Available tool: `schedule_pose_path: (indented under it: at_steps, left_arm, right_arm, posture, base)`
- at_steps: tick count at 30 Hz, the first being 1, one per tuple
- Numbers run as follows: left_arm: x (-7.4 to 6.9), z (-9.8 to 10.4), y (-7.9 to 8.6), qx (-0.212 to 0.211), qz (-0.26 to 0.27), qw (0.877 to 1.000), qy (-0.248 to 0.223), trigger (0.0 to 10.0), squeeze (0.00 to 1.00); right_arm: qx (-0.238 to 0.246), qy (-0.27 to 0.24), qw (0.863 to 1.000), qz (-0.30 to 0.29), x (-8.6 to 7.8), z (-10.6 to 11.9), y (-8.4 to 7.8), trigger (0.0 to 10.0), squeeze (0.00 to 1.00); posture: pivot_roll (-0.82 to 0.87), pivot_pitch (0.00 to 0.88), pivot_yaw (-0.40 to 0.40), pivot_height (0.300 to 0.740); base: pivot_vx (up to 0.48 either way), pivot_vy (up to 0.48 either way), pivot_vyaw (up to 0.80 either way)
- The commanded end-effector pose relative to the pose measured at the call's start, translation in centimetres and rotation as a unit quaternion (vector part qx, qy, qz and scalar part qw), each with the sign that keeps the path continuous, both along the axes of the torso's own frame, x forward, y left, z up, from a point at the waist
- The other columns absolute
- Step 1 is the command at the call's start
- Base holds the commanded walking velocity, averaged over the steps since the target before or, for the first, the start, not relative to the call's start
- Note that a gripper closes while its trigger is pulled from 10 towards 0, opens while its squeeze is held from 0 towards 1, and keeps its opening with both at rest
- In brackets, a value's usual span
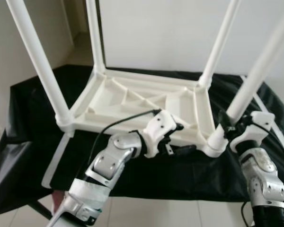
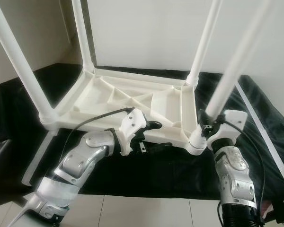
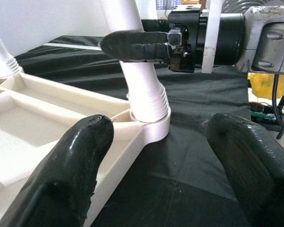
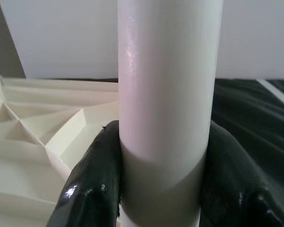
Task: Building children table
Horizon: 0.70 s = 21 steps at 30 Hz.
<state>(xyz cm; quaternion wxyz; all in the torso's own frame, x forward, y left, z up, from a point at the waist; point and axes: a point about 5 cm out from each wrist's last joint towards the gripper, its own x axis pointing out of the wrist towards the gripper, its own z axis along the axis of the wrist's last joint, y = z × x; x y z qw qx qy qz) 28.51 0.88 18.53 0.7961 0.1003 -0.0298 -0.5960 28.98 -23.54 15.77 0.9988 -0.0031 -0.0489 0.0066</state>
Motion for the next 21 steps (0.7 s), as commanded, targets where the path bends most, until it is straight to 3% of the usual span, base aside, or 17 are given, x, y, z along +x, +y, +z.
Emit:
schedule_pose_path:
  at_steps: [1, 11, 19, 21]
  left_arm:
    - [0.1, 0.2, 0.0, -0.003, 0.014, 1.000, -0.002, 10.0, 0.00]
    - [0.2, 0.4, -0.1, -0.006, 0.015, 1.000, -0.005, 10.0, 0.00]
    - [0.3, 0.5, 0.1, -0.008, 0.021, 1.000, -0.006, 10.0, 0.00]
    - [0.2, 0.4, 0.2, -0.008, 0.020, 1.000, -0.004, 10.0, 0.00]
  right_arm:
    - [-0.035, 0.066, 0.997, 0.006, -0.5, -2.5, -0.3, 10.0, 0.00]
    - [-0.098, 0.046, 0.993, 0.050, -0.7, -2.0, 0.2, 10.0, 0.00]
    - [-0.081, 0.014, 0.995, 0.052, -2.1, -2.8, 0.1, 10.0, 0.00]
    - [-0.045, -0.002, 0.999, 0.015, -3.3, -3.7, -0.7, 10.0, 0.00]
  posture:
    - [-0.02, 0.000, -0.032, 0.740]
    - [-0.02, 0.000, -0.040, 0.740]
    - [-0.02, 0.000, -0.043, 0.740]
    - [-0.02, 0.000, -0.039, 0.740]
  base:
    - [0.000, 0.000, 0.00]
    - [0.000, 0.000, 0.00]
    - [0.000, 0.000, 0.00]
    - [0.000, 0.000, 0.00]
